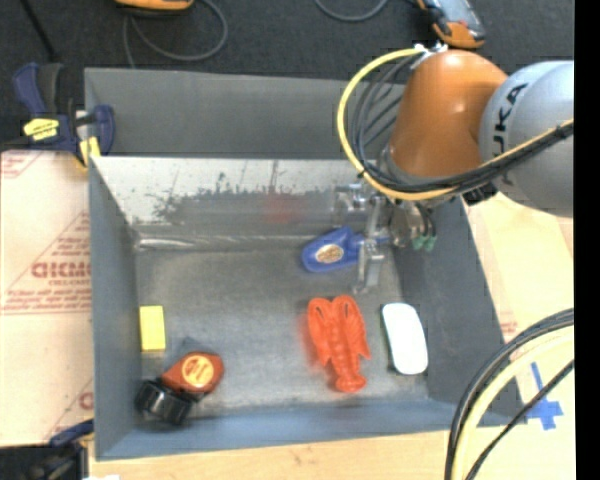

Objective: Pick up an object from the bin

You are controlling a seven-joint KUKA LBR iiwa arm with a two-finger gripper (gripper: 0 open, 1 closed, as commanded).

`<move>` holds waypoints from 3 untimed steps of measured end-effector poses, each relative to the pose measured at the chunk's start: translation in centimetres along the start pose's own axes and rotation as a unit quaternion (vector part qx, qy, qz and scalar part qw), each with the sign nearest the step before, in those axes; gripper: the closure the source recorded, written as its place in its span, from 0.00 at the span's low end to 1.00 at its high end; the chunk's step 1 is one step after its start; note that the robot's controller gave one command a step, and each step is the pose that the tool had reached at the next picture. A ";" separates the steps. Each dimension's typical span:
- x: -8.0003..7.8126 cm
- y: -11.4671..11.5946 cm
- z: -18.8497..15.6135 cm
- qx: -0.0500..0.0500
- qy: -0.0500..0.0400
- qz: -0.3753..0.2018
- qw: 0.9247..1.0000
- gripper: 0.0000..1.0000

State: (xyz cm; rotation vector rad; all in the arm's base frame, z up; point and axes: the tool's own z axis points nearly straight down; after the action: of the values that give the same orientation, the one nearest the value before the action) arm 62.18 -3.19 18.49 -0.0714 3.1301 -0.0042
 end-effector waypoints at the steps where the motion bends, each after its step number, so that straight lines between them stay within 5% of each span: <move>1: -2.0 -2.7 9.0 -0.002 0.001 0.028 1.000 0.00; 3: -3.0 -2.6 11.5 -0.003 0.009 0.065 0.998 0.00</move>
Offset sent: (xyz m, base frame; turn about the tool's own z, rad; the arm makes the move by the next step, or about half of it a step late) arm 0.0324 -0.0259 -0.1149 0.0454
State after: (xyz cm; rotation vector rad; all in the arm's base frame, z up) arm 65.38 -5.67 7.08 0.1315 3.1467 0.0049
